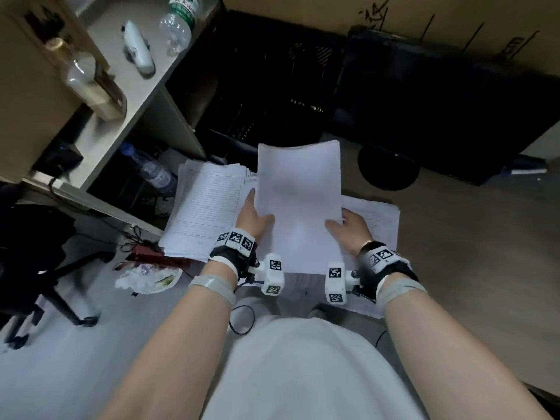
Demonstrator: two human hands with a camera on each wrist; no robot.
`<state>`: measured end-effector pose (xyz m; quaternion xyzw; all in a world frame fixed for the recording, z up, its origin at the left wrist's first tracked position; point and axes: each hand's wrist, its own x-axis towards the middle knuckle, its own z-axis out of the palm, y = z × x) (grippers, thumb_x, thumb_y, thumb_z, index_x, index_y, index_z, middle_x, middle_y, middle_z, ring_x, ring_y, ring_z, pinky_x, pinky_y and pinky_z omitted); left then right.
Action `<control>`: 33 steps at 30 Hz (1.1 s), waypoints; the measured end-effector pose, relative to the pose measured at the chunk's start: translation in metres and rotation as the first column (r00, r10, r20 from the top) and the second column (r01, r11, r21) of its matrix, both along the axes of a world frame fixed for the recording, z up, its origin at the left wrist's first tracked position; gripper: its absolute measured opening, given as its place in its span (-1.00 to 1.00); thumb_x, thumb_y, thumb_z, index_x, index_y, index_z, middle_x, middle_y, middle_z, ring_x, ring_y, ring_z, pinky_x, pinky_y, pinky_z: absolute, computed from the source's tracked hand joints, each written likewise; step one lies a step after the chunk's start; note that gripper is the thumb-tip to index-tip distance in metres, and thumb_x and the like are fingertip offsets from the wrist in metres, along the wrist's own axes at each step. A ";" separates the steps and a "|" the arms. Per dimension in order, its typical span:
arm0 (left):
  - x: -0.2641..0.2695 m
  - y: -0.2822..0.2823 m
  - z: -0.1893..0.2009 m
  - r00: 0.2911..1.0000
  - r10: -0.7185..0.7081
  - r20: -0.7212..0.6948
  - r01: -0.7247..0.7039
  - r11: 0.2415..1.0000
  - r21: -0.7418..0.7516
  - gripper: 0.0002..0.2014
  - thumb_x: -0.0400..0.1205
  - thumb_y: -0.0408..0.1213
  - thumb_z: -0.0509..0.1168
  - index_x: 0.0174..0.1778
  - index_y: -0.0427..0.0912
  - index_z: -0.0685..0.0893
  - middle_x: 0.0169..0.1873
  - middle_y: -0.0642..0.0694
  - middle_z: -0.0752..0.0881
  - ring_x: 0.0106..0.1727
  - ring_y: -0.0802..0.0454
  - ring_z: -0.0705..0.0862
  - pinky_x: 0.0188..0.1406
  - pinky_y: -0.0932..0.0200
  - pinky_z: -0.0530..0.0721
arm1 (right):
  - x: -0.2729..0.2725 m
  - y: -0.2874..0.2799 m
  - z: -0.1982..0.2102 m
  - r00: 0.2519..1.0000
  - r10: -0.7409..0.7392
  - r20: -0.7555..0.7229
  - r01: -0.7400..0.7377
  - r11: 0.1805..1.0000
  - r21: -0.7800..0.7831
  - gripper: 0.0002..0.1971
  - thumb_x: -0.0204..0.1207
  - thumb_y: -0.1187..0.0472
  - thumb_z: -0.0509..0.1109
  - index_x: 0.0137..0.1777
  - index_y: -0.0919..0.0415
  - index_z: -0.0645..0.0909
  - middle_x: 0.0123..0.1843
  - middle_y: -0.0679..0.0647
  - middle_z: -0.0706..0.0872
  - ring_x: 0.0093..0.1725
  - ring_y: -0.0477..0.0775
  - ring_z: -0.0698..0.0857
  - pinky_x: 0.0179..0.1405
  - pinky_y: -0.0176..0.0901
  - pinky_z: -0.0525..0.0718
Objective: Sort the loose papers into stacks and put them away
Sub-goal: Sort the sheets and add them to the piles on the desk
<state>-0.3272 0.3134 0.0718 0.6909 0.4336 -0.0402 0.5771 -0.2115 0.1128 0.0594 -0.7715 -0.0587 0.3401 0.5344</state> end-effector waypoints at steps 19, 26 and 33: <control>0.034 -0.053 0.023 0.954 0.077 0.289 -0.017 0.978 -0.206 -0.46 0.69 0.02 0.29 0.06 -0.54 0.68 -0.02 -0.48 0.78 0.03 -0.35 0.78 0.21 -0.37 0.69 | -0.007 0.004 0.029 0.927 0.348 0.142 -0.355 0.935 0.027 -0.11 0.52 -0.14 0.48 0.75 -0.20 0.04 0.75 -0.26 0.14 0.64 -0.25 0.26 0.62 -0.20 0.29; 0.024 -0.056 0.027 0.933 0.173 0.314 -0.063 0.942 -0.330 -0.58 0.79 -0.05 0.17 0.23 -0.35 0.71 0.12 -0.37 0.79 0.17 -0.30 0.77 0.22 -0.14 0.73 | -0.014 0.003 0.034 0.945 0.309 0.107 -0.319 0.943 0.095 -0.01 0.40 -0.10 0.62 0.73 -0.23 0.09 0.55 -0.33 0.42 0.42 -0.25 0.53 0.43 -0.22 0.53; -0.001 -0.052 0.025 0.957 0.052 0.287 -0.024 0.995 -0.100 -0.75 0.62 -0.34 0.45 0.18 -0.36 0.74 0.03 -0.22 0.83 0.03 -0.09 0.81 0.12 0.02 0.76 | -0.026 0.007 0.029 0.940 0.341 0.003 -0.335 0.921 0.201 -0.29 0.57 0.17 0.45 0.68 -0.16 0.30 0.55 -0.22 0.53 0.46 -0.25 0.55 0.49 -0.14 0.53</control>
